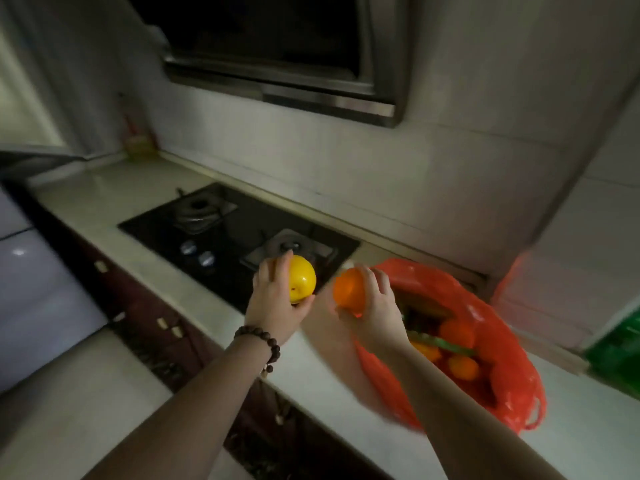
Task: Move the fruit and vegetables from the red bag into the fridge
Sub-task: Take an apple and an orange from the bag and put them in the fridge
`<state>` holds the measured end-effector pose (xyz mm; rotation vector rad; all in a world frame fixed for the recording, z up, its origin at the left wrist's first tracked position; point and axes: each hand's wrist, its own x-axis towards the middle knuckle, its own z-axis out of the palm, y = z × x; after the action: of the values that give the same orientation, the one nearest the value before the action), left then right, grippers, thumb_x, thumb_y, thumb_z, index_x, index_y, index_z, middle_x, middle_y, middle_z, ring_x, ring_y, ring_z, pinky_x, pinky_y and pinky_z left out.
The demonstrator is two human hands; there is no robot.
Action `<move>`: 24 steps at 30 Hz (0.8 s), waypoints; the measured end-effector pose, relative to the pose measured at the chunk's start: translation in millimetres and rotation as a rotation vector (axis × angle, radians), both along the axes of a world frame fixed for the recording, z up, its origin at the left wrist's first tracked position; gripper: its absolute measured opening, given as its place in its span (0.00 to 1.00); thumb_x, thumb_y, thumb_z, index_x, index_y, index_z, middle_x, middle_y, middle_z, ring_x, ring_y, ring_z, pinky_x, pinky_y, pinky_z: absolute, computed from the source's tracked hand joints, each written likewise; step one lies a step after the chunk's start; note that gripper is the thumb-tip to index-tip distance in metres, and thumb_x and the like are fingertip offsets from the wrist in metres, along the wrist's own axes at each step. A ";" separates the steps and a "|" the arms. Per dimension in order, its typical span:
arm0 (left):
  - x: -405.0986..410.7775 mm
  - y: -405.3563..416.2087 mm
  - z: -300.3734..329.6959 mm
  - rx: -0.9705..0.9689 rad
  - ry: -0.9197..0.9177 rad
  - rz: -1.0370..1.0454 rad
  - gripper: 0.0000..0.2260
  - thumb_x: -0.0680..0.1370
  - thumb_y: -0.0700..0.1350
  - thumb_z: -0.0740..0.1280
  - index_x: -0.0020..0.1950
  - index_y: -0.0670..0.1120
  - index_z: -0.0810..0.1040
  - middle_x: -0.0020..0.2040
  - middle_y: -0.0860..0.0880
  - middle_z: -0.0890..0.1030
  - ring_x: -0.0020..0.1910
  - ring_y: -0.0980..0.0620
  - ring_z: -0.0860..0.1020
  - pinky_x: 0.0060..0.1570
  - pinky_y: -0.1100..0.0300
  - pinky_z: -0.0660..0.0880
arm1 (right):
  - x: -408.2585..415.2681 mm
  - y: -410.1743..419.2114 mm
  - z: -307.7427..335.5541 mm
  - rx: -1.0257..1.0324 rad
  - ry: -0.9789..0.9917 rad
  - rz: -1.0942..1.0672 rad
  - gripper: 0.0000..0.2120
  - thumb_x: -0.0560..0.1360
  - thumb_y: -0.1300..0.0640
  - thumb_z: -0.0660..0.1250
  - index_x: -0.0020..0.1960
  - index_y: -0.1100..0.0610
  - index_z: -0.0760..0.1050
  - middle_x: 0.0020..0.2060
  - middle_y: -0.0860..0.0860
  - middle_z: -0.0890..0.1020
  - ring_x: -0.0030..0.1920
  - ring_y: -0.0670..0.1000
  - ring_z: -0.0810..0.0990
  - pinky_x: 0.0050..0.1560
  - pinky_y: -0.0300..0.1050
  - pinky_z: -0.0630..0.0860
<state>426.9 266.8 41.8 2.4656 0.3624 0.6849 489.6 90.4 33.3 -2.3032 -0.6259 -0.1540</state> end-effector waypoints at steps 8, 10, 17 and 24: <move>-100.5 115.3 15.7 -0.022 -0.012 0.340 0.38 0.70 0.50 0.73 0.74 0.52 0.55 0.69 0.43 0.60 0.66 0.40 0.64 0.58 0.46 0.73 | -38.3 144.7 17.6 0.007 0.037 0.367 0.40 0.69 0.48 0.72 0.72 0.41 0.51 0.70 0.47 0.57 0.66 0.56 0.67 0.59 0.50 0.72; -126.1 144.3 18.8 -0.043 -0.028 0.423 0.38 0.70 0.51 0.73 0.74 0.52 0.56 0.69 0.44 0.60 0.66 0.41 0.64 0.61 0.47 0.72 | -52.2 182.7 21.9 0.029 0.038 0.465 0.39 0.70 0.48 0.72 0.72 0.42 0.51 0.70 0.48 0.57 0.66 0.55 0.67 0.59 0.49 0.72; -198.2 245.8 28.0 -0.032 -0.078 0.656 0.37 0.70 0.49 0.74 0.74 0.50 0.58 0.69 0.46 0.62 0.65 0.44 0.65 0.57 0.52 0.72 | -101.7 319.7 23.1 0.065 0.027 0.696 0.40 0.70 0.47 0.72 0.73 0.43 0.52 0.70 0.47 0.57 0.65 0.53 0.68 0.57 0.47 0.74; -247.0 377.2 25.0 -0.027 -0.046 0.794 0.38 0.70 0.49 0.74 0.74 0.49 0.58 0.69 0.45 0.62 0.66 0.42 0.65 0.58 0.48 0.72 | -143.5 469.4 23.3 0.092 -0.006 0.811 0.40 0.69 0.47 0.72 0.72 0.41 0.51 0.70 0.46 0.58 0.65 0.53 0.69 0.57 0.48 0.75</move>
<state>179.9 644.0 66.8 2.2277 1.3532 1.0227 346.1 559.8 56.7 -1.7972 -1.4557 0.1920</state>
